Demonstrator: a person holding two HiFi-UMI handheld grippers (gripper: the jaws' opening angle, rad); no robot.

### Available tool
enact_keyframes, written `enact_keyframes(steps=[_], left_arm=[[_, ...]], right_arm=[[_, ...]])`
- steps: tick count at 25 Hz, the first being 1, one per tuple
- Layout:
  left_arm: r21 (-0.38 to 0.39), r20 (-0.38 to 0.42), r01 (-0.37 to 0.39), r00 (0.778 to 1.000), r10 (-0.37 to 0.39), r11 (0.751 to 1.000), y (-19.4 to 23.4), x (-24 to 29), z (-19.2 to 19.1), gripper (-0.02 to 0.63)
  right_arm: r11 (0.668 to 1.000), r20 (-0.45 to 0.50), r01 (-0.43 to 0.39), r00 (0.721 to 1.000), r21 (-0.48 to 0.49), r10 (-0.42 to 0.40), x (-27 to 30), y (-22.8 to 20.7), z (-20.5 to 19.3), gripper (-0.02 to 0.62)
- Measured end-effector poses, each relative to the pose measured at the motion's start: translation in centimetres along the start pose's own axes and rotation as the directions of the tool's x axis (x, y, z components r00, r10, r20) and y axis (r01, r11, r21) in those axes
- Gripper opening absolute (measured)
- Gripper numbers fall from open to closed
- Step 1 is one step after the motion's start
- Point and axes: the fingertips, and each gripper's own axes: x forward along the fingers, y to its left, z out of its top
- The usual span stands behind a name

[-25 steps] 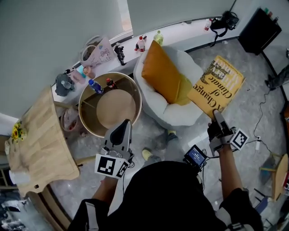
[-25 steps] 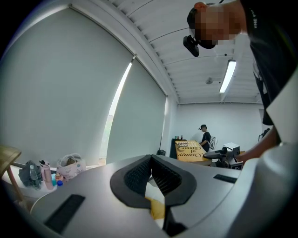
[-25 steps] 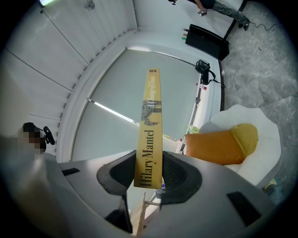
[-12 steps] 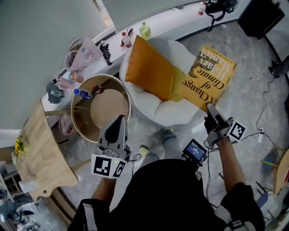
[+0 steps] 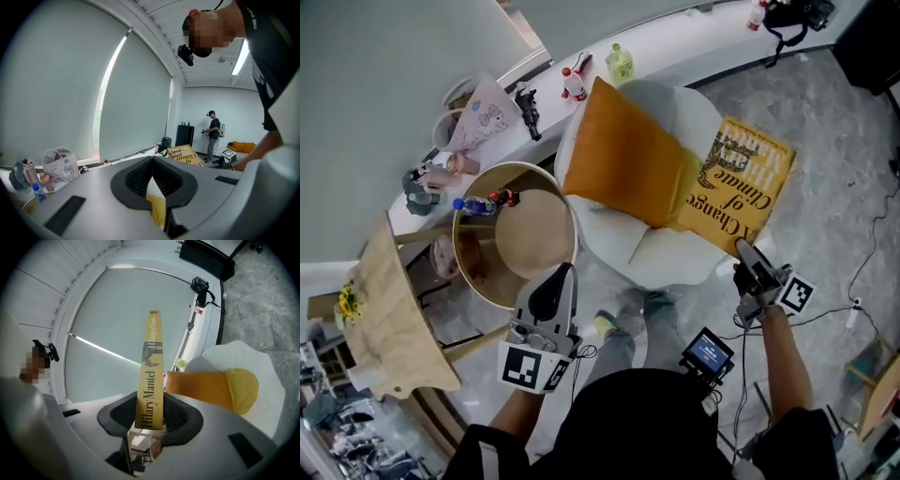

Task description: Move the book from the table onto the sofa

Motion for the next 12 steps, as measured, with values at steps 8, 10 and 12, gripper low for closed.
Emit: enact_keyframes(steps=[8, 10, 12], left_arm=[[-0.004, -0.091, -0.011, 0.996, 0.010, 1.000, 1.8, 5.5, -3.6, 0.014], [0.005, -0.110, -0.010, 0.994, 0.010, 1.000, 1.9, 6.7, -4.9, 0.014], [0.009, -0.120, -0.010, 0.993, 0.011, 1.000, 2.0, 8.0, -6.3, 0.014]], right_arm=[[0.999, -0.125, 0.048, 0.991, 0.007, -0.047, 4.9, -11.8, -0.7, 0.150], [0.998, -0.138, 0.056, 0.989, 0.020, -0.053, 5.6, -15.0, -1.0, 0.150], [0.998, -0.147, 0.063, 0.987, 0.029, -0.058, 6.2, -18.1, -1.2, 0.150]])
